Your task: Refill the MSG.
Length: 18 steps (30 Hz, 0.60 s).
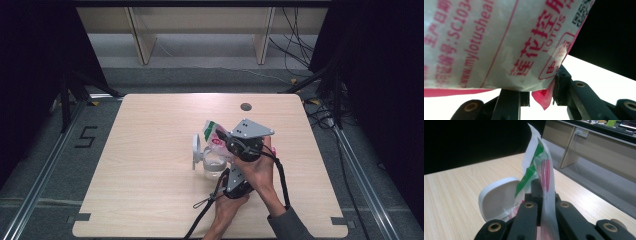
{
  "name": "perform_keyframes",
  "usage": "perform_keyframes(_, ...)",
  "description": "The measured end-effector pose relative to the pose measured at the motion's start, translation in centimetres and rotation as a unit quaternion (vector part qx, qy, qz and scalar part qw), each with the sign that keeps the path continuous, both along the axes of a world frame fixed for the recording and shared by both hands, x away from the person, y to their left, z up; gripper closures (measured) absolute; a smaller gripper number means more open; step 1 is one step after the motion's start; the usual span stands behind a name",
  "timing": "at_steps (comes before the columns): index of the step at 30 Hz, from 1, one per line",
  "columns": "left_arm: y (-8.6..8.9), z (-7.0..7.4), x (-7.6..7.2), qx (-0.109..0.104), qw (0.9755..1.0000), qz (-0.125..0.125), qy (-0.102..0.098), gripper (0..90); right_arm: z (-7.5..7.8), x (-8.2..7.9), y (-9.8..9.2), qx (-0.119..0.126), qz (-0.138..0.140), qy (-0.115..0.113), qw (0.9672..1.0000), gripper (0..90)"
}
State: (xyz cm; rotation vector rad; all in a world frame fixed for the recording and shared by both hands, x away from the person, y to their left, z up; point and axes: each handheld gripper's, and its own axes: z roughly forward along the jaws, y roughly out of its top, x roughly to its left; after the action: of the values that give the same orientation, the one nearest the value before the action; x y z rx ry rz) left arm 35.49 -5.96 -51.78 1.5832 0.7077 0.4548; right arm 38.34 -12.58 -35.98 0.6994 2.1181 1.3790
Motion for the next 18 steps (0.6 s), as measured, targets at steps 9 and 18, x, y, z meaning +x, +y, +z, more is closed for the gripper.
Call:
perform_keyframes(9,0.05,0.03,-0.03,-0.002,1.0,-0.001,0.003,71.4,0.11,0.02,-0.05,-0.001,0.006,-0.002,1.0,90.0)
perform_keyframes(18,-0.01,-0.04,-0.04,-0.007,1.0,0.001,0.003,71.4,-0.11,0.2,0.12,0.007,0.013,-0.003,0.9999,90.0)
